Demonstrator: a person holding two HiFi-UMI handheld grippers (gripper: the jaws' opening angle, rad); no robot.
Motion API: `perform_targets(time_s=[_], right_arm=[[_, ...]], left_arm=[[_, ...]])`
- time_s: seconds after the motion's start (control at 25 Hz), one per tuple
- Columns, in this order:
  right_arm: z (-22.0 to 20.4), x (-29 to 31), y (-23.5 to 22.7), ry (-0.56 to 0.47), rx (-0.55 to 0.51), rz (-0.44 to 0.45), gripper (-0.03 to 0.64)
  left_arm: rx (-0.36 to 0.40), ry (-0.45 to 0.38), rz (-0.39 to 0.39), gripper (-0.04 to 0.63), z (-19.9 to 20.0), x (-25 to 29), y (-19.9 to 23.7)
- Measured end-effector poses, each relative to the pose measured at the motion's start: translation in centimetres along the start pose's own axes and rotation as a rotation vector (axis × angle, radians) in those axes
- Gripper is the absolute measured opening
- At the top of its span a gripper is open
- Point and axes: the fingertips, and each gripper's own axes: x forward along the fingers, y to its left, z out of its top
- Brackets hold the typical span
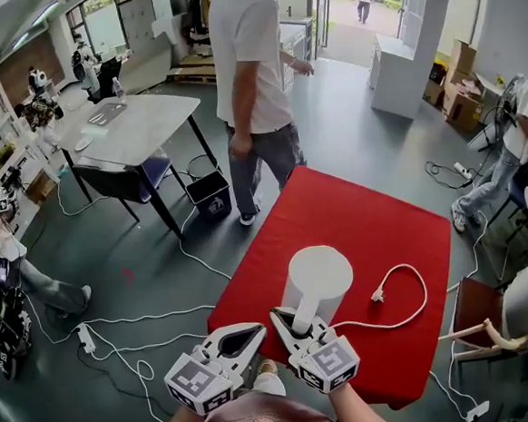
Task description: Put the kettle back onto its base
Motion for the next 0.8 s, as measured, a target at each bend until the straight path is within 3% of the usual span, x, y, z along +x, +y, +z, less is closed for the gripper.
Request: perform_targets(time_s=[0.8], right_arm=[[-1.5,-0.7,2.6,0.009,-0.082,-0.005,0.014]], left_arm=[[-0.023,0.004,0.019,-0.011,-1.0,-1.1,-0.6]])
